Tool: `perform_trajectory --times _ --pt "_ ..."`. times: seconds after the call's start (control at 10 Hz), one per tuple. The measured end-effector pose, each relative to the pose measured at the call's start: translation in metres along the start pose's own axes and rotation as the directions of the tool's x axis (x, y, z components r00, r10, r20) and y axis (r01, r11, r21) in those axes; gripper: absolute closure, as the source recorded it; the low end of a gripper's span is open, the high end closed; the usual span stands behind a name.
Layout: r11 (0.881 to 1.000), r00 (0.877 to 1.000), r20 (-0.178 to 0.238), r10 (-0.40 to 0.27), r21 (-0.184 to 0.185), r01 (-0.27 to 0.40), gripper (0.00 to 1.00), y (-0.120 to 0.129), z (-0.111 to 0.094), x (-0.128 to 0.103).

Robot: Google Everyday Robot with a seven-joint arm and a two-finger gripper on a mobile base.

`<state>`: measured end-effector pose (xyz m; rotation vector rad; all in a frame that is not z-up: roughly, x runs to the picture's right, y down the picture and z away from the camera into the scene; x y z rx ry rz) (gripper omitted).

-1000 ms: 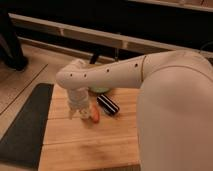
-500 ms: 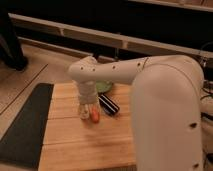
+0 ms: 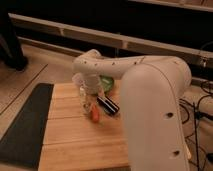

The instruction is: Knock the bottle over

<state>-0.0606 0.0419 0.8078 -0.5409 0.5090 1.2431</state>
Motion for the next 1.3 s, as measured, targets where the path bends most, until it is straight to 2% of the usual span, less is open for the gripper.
perform_trajectory --times 0.1,0.3,0.4,0.5,0.7,1.3 --pt "1.0 0.998 0.06 -0.023 0.015 0.023 0.35 0.002 -0.011 -0.013" --pt "0.998 0.988 0.14 -0.061 0.03 0.057 0.35 0.007 -0.029 -0.024" --pt "0.997 0.982 0.171 -0.076 0.033 0.071 0.35 0.012 -0.035 -0.024" --pt "0.997 0.979 0.185 -0.082 0.031 0.077 0.35 0.016 -0.038 -0.02" --pt "0.997 0.981 0.18 -0.074 0.027 0.07 0.35 0.018 -0.037 -0.008" --pt "0.997 0.981 0.18 -0.077 0.026 0.073 0.35 0.02 -0.037 -0.008"
